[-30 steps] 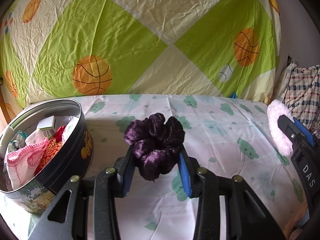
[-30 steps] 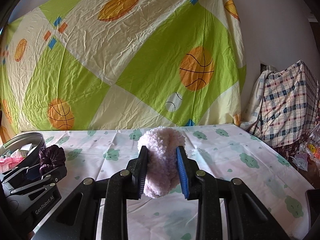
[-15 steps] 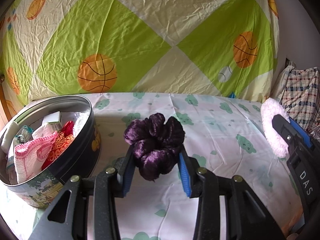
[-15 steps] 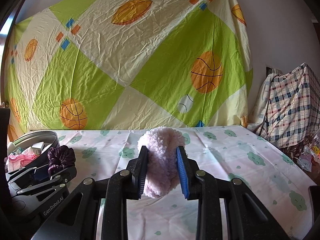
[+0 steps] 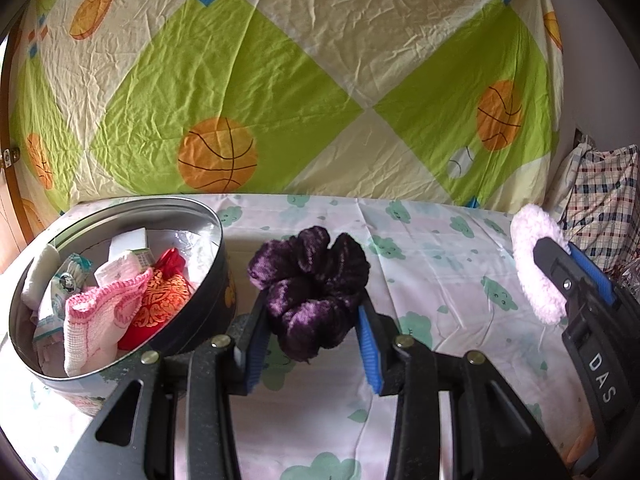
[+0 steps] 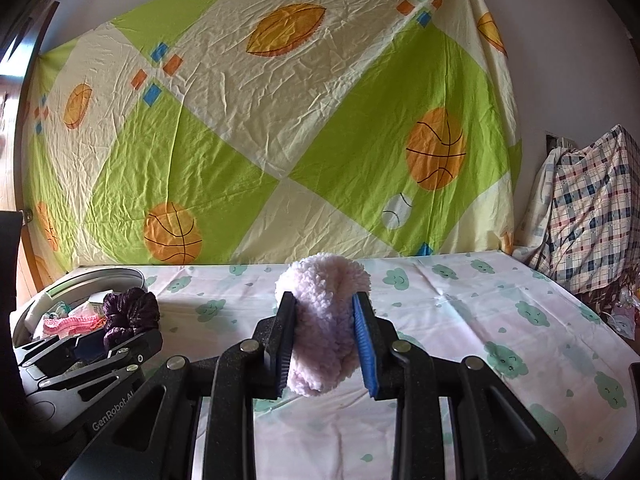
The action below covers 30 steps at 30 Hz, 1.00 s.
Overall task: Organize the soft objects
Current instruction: 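Lift the sock and scrunchie and carry both toward the tin, then lower the sock and scrunchie over the tin with both grippers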
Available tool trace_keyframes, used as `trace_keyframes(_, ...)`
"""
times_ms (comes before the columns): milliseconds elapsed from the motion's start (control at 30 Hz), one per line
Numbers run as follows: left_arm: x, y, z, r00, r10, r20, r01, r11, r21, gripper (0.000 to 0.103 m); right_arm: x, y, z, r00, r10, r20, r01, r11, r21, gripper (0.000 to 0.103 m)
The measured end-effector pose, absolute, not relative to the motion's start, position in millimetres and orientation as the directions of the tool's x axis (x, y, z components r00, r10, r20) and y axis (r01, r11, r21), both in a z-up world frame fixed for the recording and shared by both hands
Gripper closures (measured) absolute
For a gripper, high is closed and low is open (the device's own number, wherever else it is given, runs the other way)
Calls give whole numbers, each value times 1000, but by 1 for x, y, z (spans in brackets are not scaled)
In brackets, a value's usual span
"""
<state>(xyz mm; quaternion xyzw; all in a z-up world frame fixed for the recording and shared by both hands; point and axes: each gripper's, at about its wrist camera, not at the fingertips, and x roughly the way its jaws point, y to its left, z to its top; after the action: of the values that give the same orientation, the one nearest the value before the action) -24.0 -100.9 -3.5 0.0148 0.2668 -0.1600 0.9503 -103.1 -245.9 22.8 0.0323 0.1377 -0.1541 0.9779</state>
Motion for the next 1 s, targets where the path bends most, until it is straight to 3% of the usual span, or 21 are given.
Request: trace_keyframes(1000,5,48,24,877,-95,-471,71,995,-68,64,-50,-93,58,975,-54,-216,52,999,-13,72)
